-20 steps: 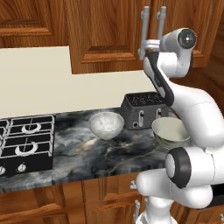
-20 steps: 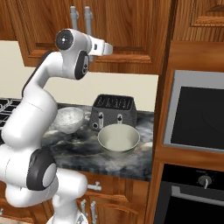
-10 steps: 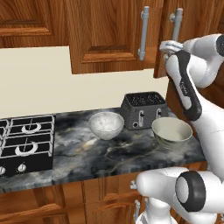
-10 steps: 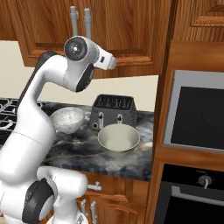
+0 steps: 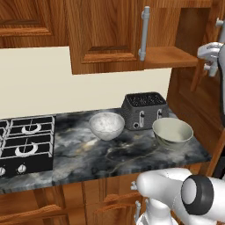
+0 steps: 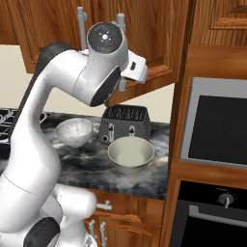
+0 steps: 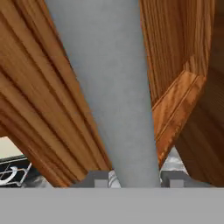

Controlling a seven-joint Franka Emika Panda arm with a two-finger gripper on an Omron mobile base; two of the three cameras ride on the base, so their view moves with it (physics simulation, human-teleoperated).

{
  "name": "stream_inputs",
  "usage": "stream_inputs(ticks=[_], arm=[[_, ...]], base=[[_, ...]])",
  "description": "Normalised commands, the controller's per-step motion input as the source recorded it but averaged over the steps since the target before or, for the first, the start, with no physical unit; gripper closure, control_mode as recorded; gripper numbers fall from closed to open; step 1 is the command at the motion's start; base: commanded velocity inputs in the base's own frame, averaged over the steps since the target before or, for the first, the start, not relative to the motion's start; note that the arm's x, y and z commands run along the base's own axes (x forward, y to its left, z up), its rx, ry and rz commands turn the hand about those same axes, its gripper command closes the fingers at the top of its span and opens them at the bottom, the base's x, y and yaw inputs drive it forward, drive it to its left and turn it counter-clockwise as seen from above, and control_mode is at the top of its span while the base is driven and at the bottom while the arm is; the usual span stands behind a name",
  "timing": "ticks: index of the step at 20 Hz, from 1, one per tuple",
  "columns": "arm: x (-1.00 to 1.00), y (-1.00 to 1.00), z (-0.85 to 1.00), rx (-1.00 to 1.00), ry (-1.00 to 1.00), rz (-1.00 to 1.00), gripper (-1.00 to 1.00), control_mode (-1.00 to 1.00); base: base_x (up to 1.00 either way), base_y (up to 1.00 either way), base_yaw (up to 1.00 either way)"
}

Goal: Open the cabinet. Pick the bowls from the counter and place them in the cabinet. Then close the cabinet.

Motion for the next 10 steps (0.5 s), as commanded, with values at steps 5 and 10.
stream_inputs(ticks=[5, 10], arm=[[-1.00, 1.00, 0.00, -0.41, -0.30, -0.24, 1.00, -1.00], [-1.00, 0.72, 0.01, -0.35, -0.31, -0.31, -1.00, -1.00]], base=[[0.00, 0.00, 0.00], [0.00, 0.00, 0.00]])
